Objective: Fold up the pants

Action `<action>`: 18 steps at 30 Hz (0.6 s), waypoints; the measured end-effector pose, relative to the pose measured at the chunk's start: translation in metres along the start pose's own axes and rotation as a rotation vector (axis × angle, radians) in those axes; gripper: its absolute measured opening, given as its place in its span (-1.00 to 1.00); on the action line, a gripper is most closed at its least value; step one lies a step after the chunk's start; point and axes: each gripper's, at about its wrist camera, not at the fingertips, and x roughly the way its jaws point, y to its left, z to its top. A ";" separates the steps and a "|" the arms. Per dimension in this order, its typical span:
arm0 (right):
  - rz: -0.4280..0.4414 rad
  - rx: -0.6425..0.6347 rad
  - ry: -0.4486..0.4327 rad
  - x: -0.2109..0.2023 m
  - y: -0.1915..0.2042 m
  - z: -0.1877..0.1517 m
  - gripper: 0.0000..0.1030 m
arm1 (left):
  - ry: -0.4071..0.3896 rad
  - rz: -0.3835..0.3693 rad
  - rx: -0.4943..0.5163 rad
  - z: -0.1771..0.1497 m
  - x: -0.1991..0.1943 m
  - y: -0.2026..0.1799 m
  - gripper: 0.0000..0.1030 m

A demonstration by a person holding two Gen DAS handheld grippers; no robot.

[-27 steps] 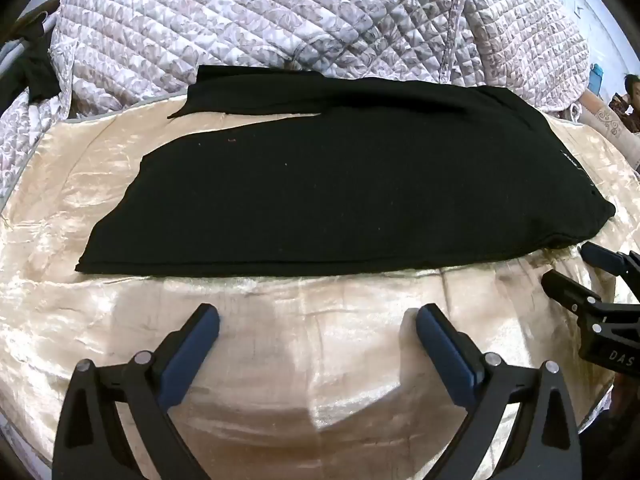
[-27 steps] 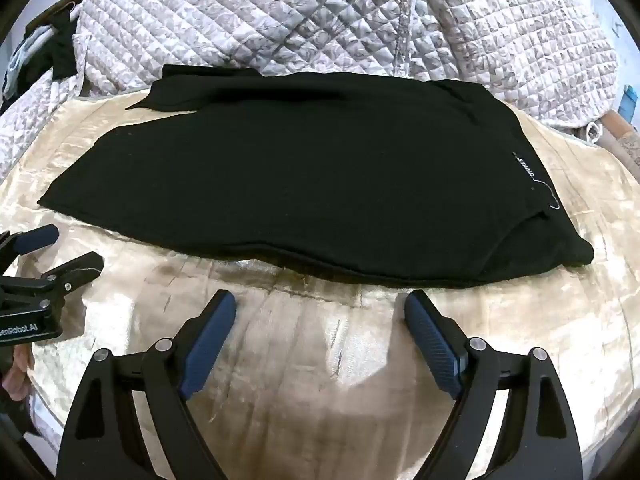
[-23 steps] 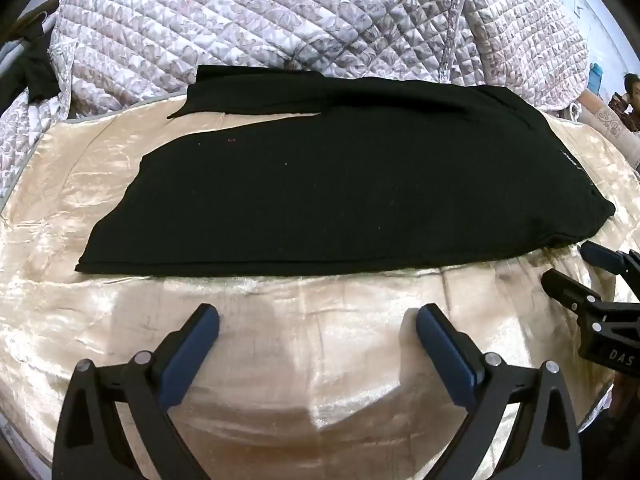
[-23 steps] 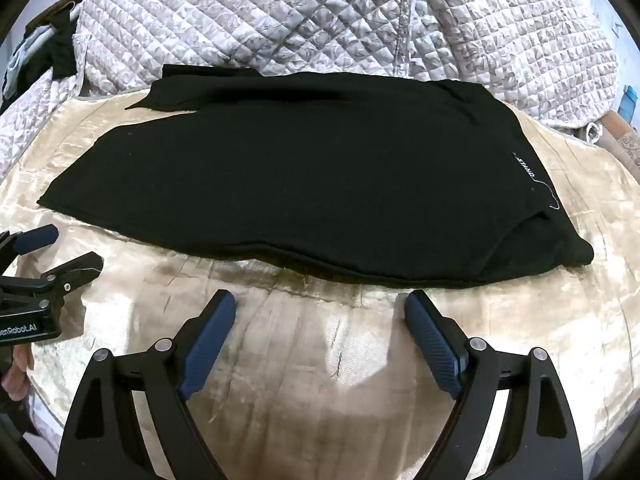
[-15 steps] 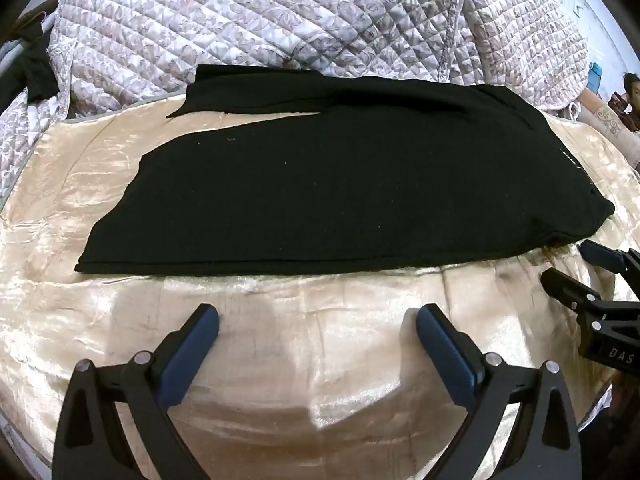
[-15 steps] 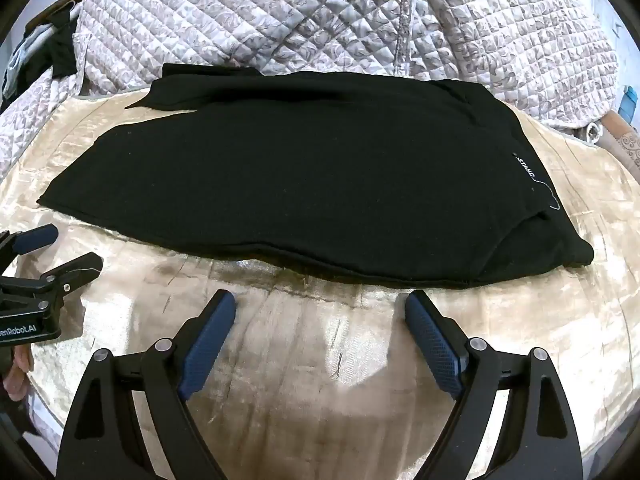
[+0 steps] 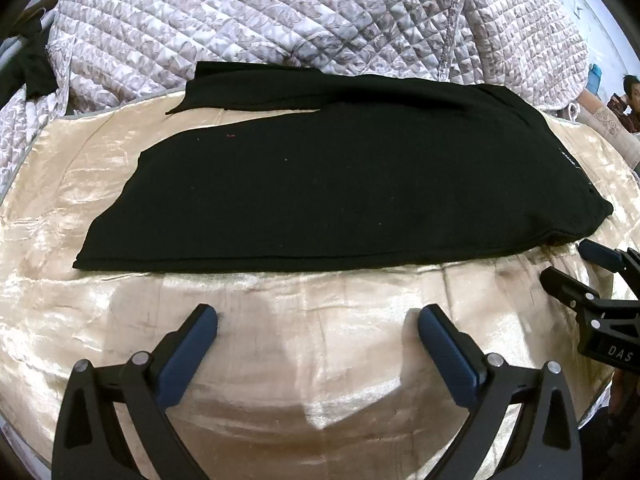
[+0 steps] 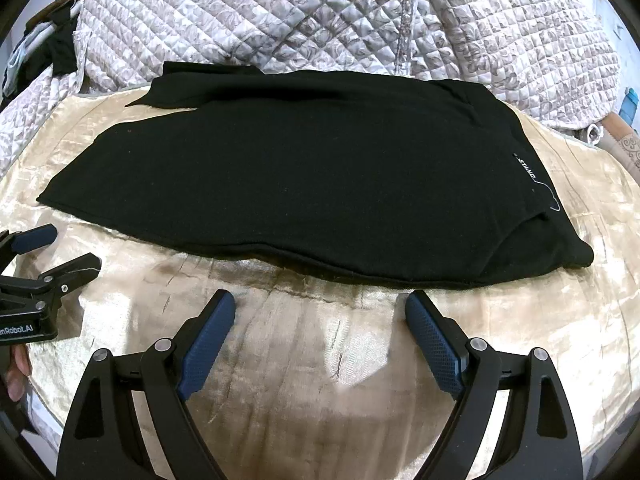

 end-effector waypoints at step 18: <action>-0.001 -0.001 0.005 -0.002 0.000 0.004 0.69 | 0.002 0.000 0.001 0.000 0.000 0.000 0.99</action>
